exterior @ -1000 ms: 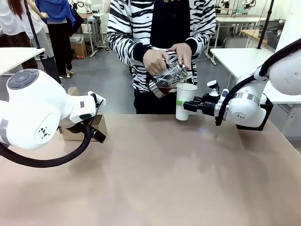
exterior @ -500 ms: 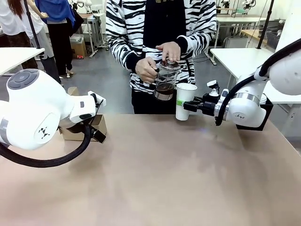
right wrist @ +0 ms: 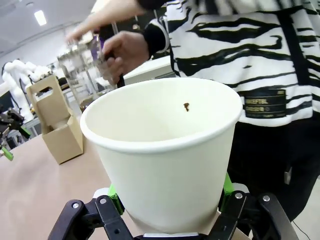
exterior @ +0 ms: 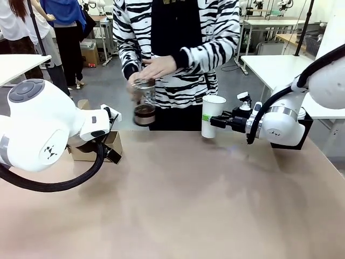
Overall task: Pour a drink into a cup and package it in a carrier.
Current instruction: When a person places the Paper Cup Lid on the 600 ml Paper Cup , lift the 600 ml Paper Cup.
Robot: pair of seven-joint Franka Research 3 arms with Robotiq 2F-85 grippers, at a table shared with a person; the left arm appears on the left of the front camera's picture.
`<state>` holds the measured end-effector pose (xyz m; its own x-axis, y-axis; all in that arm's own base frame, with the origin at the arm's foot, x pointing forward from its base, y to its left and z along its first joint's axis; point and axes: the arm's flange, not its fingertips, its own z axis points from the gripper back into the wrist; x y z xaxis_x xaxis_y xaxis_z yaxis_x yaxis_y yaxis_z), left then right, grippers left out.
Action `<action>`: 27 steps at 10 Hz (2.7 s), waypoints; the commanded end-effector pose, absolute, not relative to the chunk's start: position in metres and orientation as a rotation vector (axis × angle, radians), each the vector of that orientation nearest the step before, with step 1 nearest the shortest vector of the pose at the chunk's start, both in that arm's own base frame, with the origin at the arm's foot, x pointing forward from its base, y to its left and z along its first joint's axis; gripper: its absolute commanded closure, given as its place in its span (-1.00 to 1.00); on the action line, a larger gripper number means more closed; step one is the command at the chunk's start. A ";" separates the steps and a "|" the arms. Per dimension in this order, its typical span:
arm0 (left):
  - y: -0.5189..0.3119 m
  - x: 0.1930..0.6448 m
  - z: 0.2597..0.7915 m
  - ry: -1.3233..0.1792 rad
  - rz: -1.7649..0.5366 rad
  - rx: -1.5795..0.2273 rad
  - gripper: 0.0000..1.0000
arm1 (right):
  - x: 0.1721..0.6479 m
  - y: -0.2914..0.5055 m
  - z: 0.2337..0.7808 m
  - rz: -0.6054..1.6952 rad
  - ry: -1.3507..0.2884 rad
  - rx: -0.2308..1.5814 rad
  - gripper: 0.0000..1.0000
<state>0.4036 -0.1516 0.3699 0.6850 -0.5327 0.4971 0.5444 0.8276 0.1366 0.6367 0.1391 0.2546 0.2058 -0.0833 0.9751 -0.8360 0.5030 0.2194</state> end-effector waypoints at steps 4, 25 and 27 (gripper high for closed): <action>-0.152 0.403 0.370 -0.551 -0.604 -0.025 -1.00 | 0.636 0.141 0.257 0.646 -1.272 0.927 -0.61; -0.152 0.403 0.370 -0.551 -0.604 -0.025 -1.00 | 0.636 0.141 0.257 0.646 -1.272 0.927 -0.61; -0.152 0.403 0.370 -0.551 -0.604 -0.025 -1.00 | 0.636 0.141 0.257 0.646 -1.272 0.927 -0.61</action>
